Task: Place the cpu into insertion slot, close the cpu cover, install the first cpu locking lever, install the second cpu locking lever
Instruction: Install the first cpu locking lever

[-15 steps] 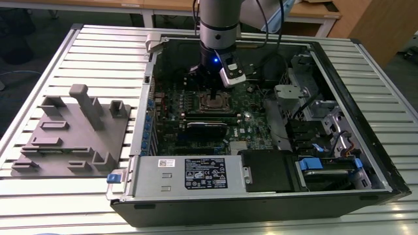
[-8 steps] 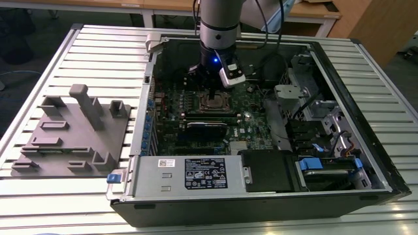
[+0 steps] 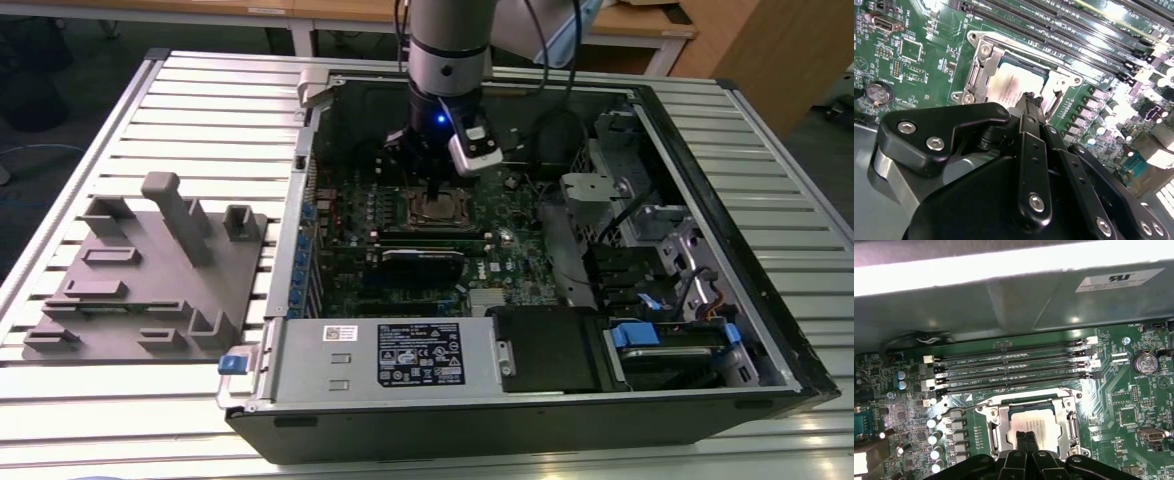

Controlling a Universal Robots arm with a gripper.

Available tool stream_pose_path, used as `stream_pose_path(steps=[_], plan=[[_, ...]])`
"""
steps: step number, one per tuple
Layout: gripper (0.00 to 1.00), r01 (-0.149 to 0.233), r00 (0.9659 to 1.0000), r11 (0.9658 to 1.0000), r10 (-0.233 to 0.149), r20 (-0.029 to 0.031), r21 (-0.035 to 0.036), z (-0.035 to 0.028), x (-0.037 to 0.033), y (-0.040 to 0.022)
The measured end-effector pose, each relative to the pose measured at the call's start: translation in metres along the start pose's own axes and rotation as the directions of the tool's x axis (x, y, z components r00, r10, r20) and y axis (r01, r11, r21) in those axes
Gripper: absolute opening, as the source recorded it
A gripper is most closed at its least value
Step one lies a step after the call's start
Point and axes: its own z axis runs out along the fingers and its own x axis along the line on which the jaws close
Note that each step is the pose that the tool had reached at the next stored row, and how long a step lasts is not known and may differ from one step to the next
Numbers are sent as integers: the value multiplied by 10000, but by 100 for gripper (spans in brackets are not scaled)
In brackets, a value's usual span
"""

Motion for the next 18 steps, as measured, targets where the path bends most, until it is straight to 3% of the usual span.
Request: stream_pose_path(steps=[8,18], plan=[[10,0,10000,10000,0,0,0,-89,-1,2],[10,1,10000,10000,-1,2,-1,-97,27,-2]])
